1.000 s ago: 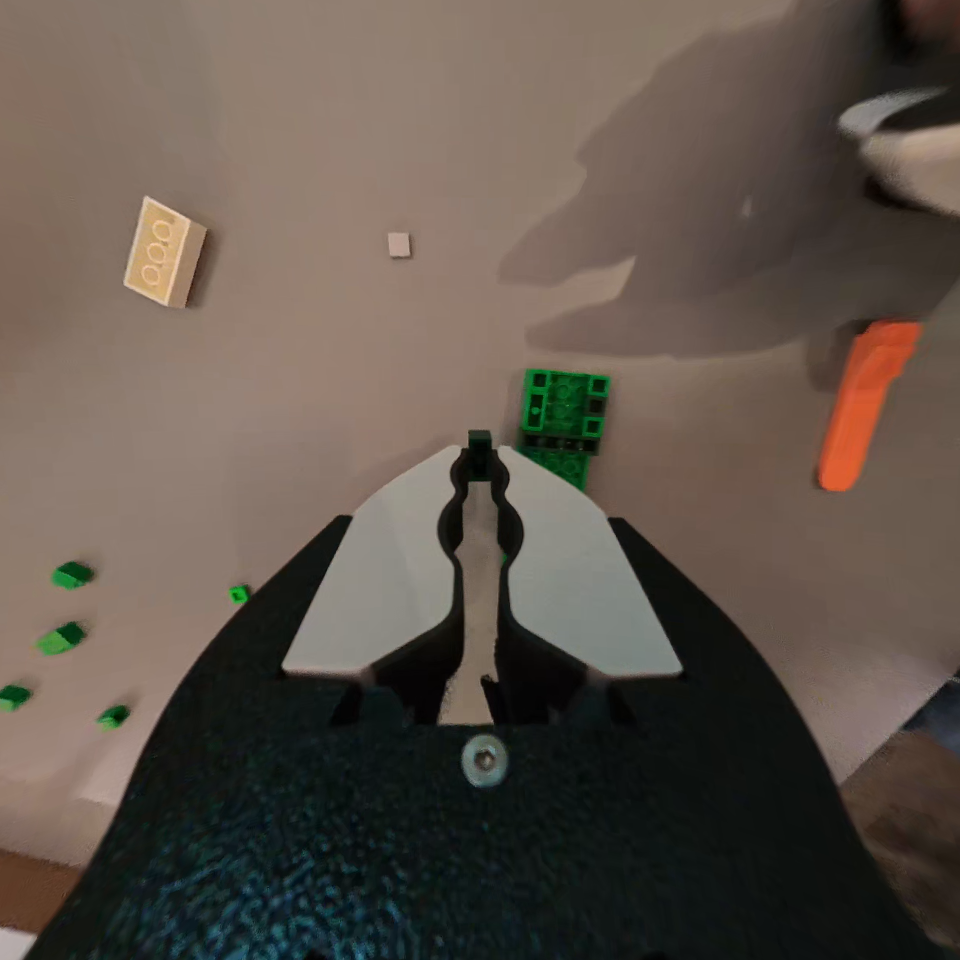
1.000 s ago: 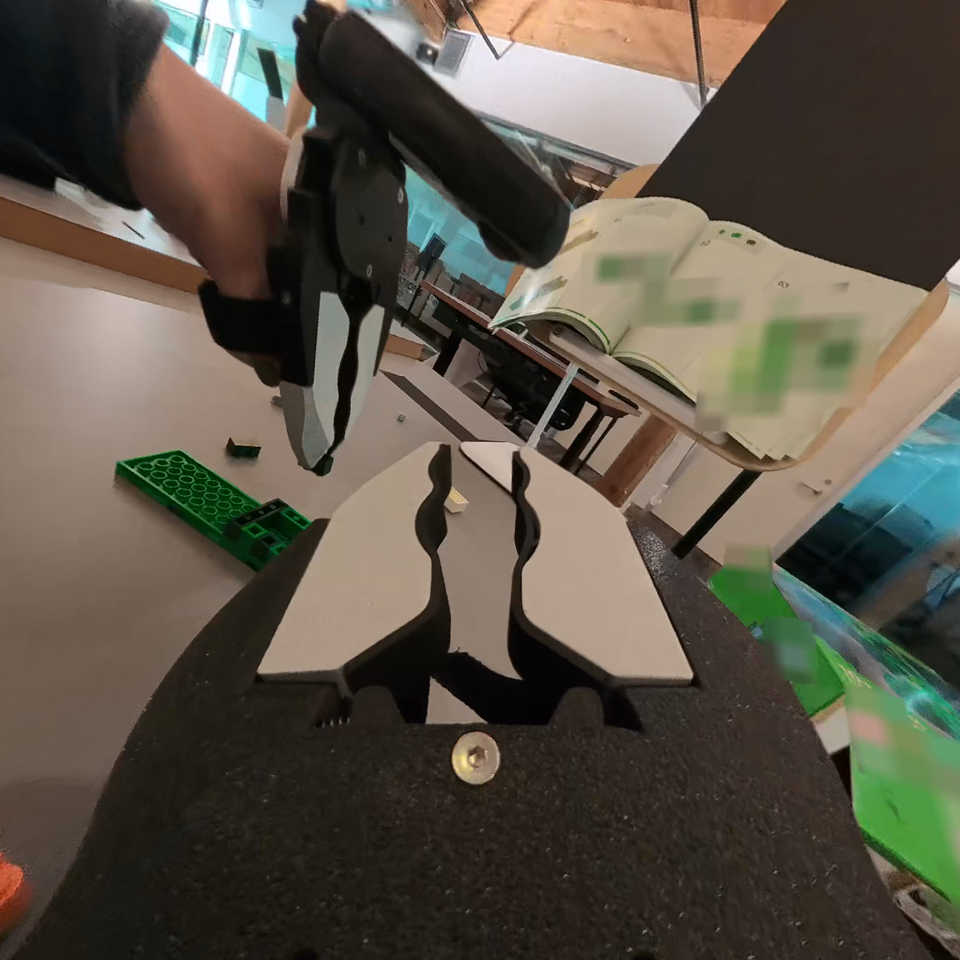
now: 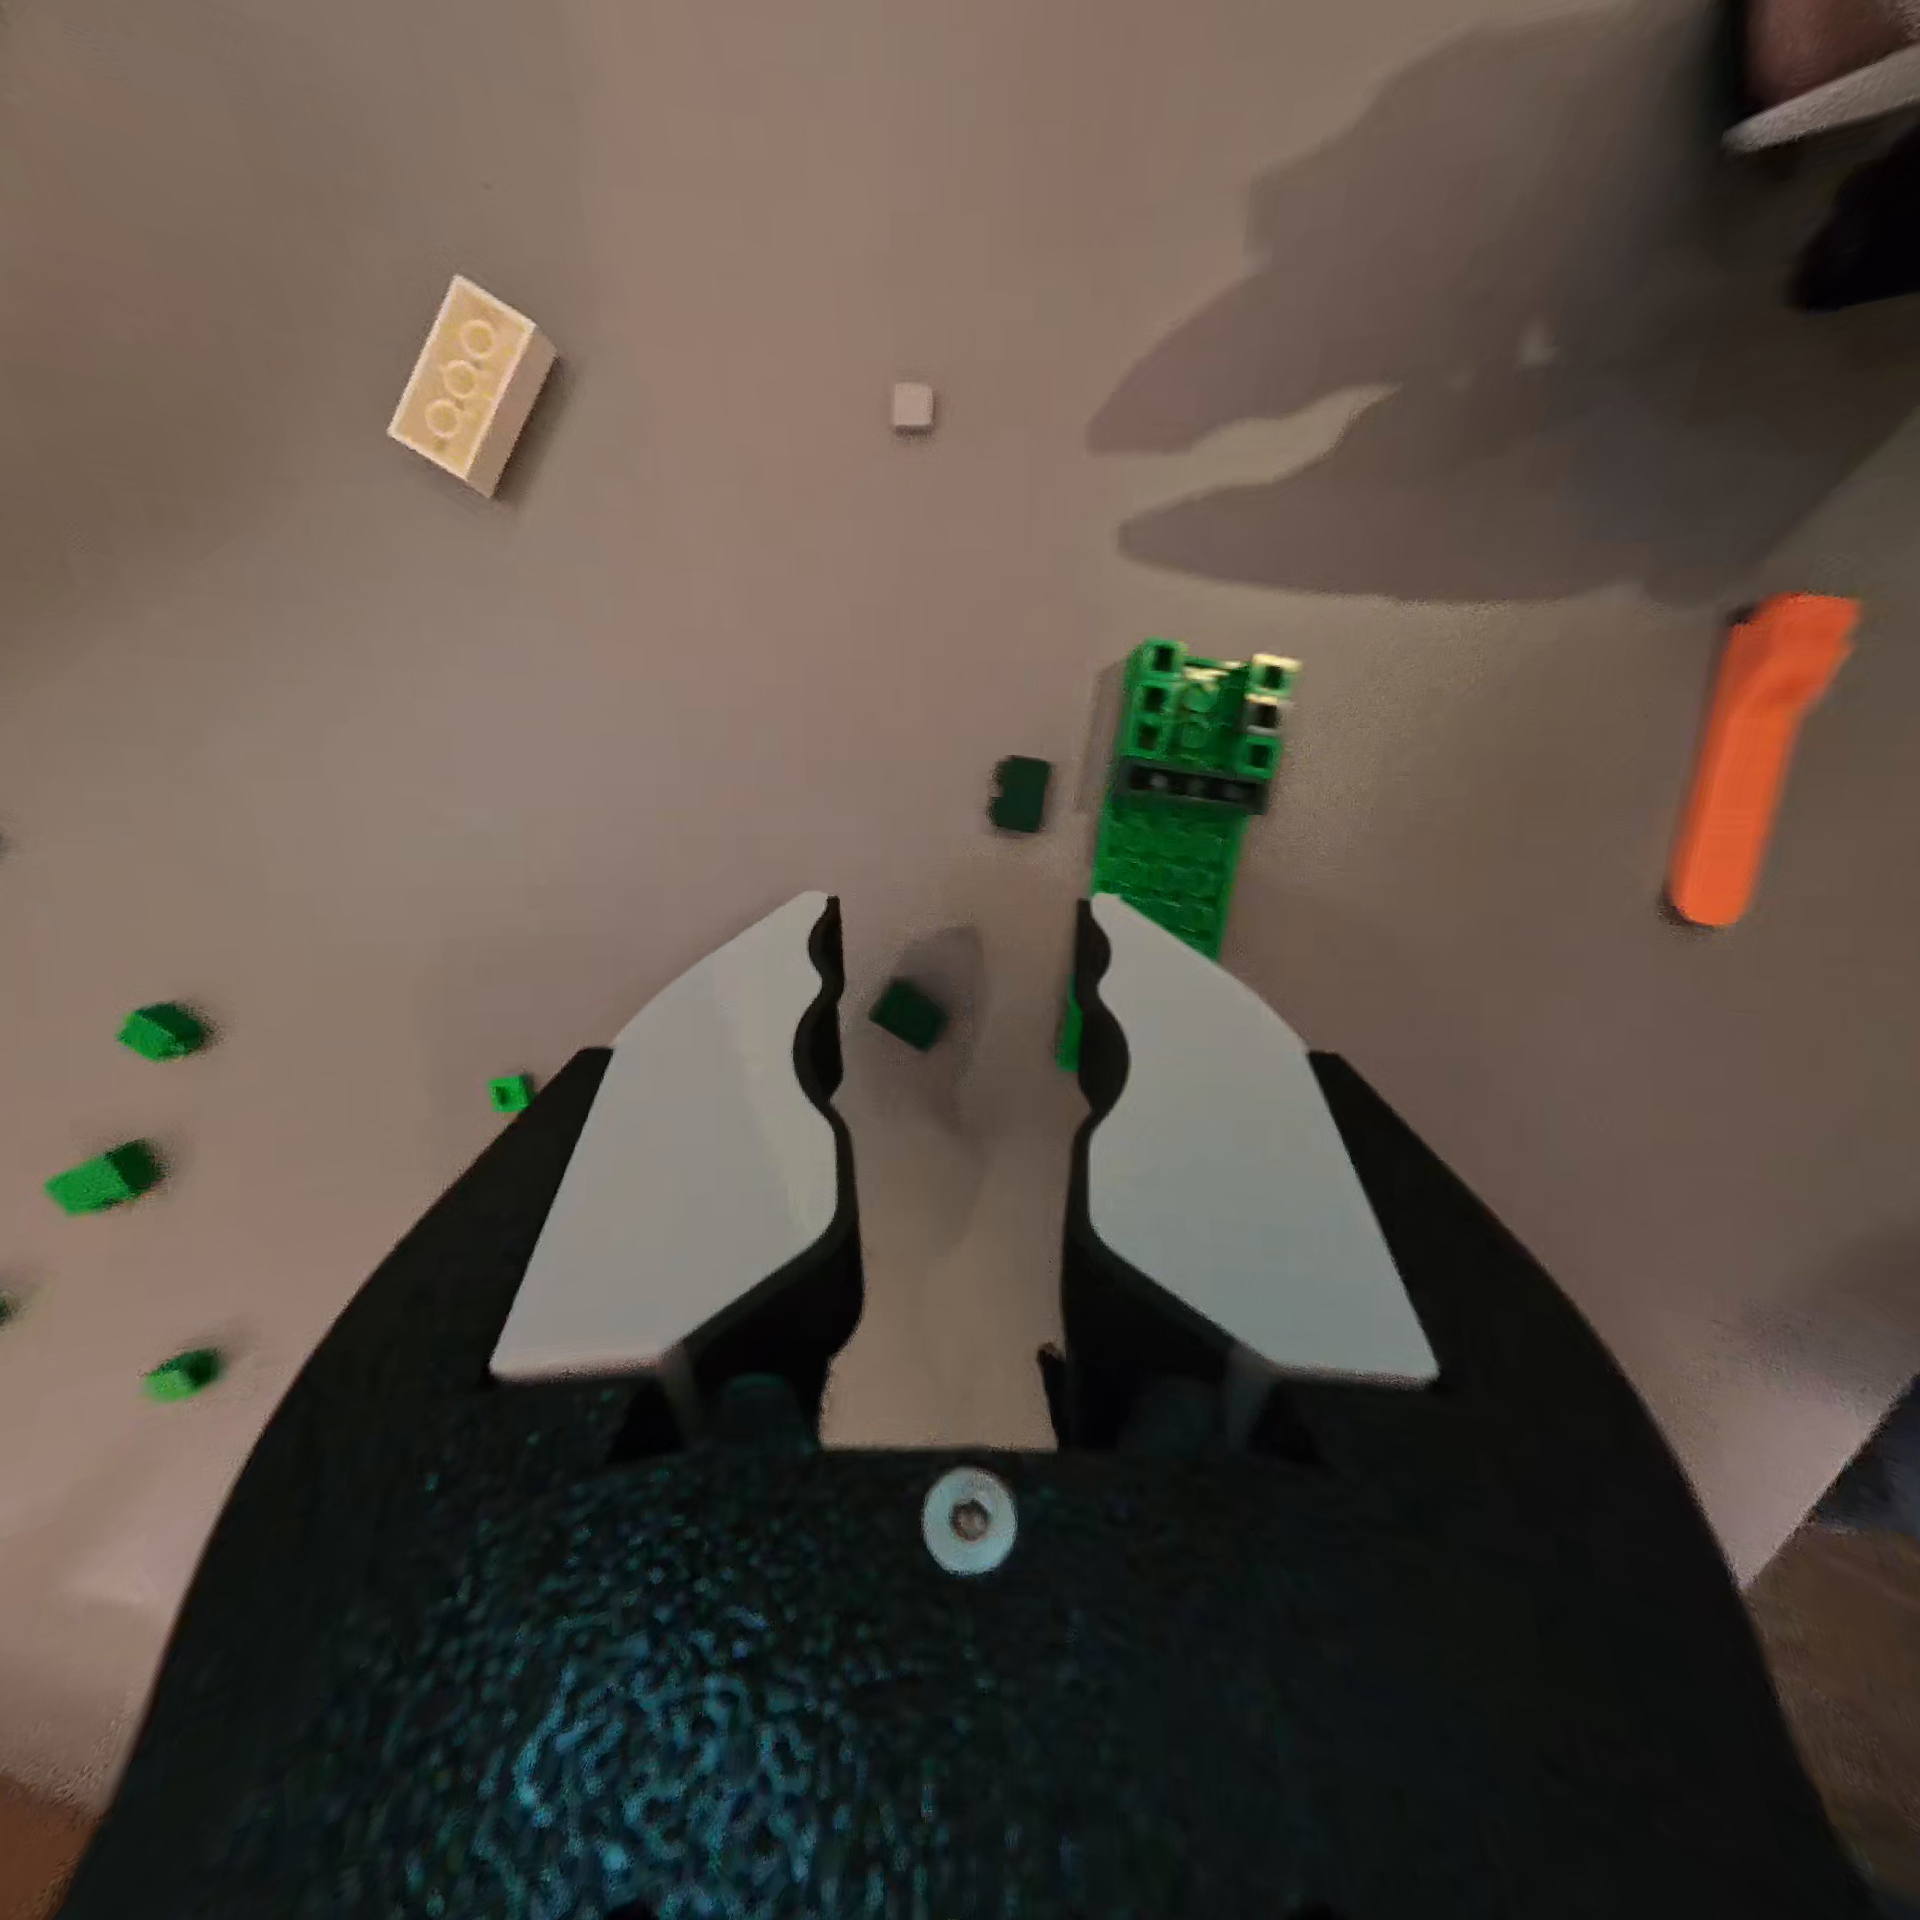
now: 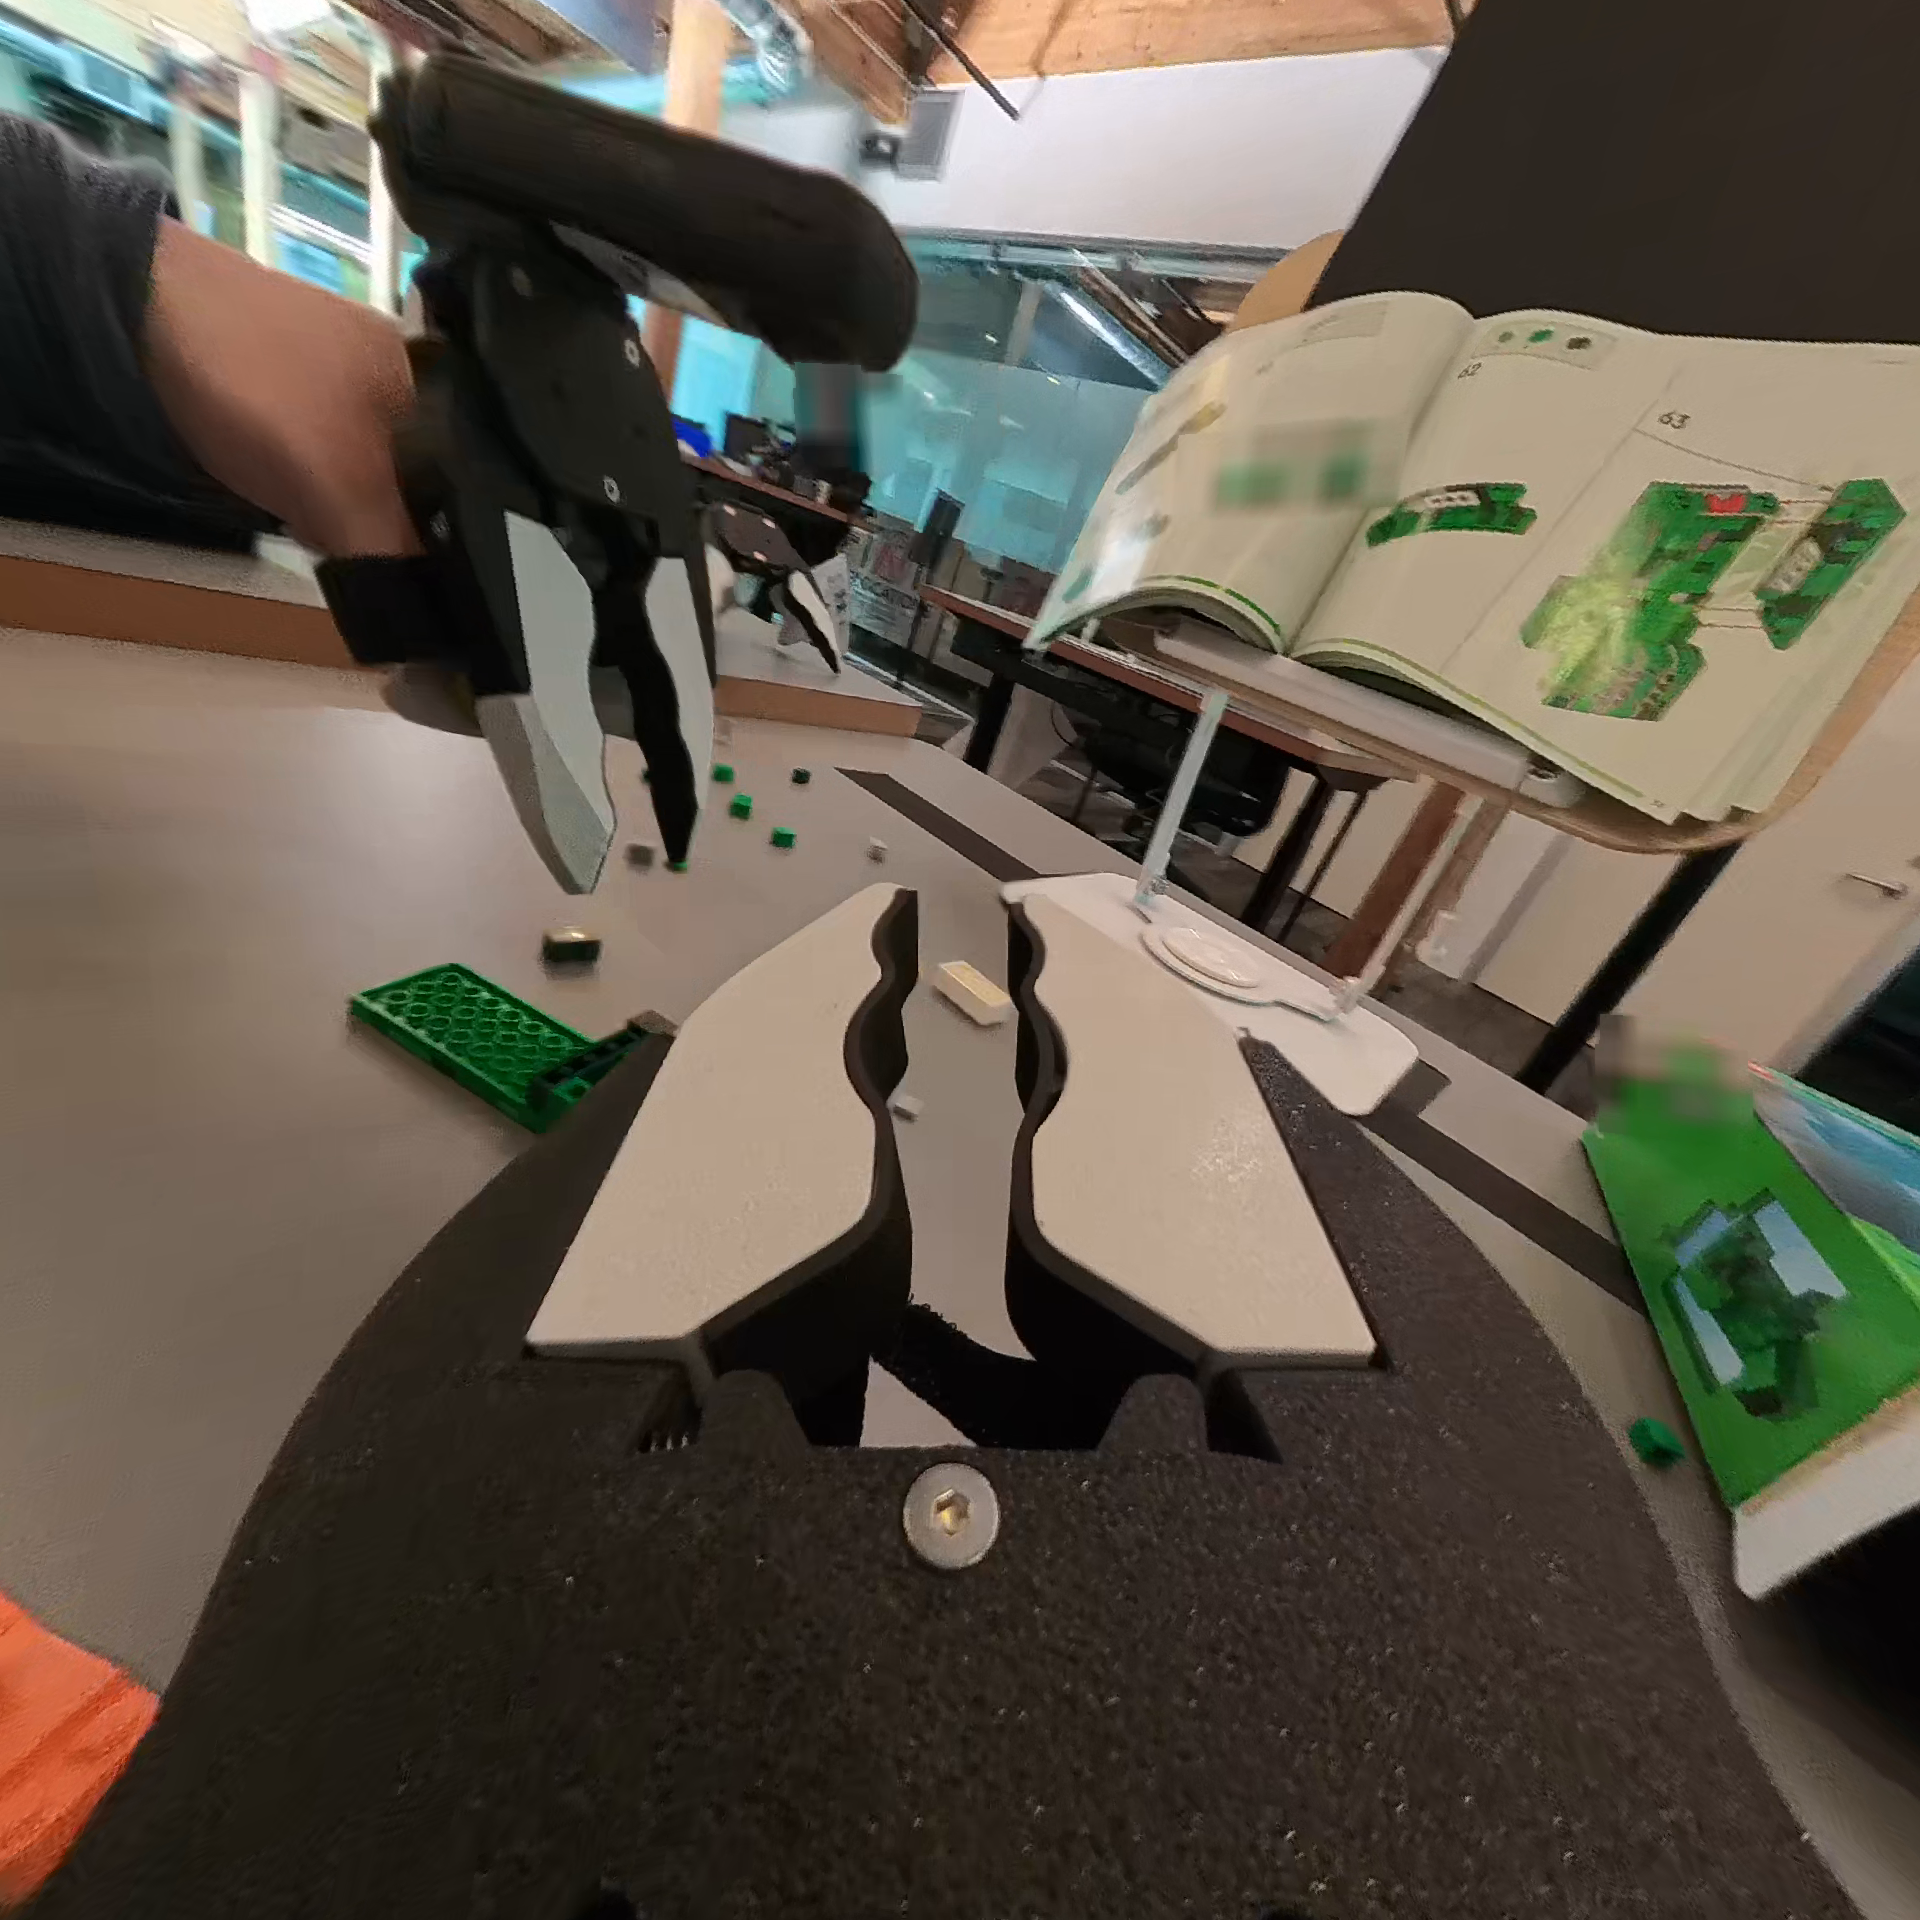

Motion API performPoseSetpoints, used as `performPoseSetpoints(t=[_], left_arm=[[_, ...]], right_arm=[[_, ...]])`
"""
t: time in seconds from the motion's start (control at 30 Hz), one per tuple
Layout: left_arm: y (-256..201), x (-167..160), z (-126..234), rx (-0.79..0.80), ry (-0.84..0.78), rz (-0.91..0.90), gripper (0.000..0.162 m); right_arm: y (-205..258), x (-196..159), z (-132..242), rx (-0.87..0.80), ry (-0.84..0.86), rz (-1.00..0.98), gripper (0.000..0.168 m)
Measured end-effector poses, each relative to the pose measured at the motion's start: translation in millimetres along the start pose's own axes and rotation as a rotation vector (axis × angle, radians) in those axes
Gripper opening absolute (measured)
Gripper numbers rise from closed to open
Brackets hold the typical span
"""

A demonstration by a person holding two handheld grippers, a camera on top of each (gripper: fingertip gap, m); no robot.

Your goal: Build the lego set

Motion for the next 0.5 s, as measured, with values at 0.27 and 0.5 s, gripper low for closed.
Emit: performPoseSetpoints(t=[0.27,0.5], left_arm=[[-45.7,-48.8,-8.1,-0.069,-0.123,-0.106,0.065],[-35.7,-51.5,-26.5,-0.081,-0.059,-0.113,0.057]], right_arm=[[6.6,-6.4,-26.1,0.74,0.109,-0.076,0.042],[9.1,-17.4,-50.7,0.919,0.293,-0.028,0.062]])
Point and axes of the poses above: each gripper's, where its closed fingertips meet, z back along the fingers, x out of its top, y = z × x across the jaws, the point moved 9 cm from there along z, back along the fingers
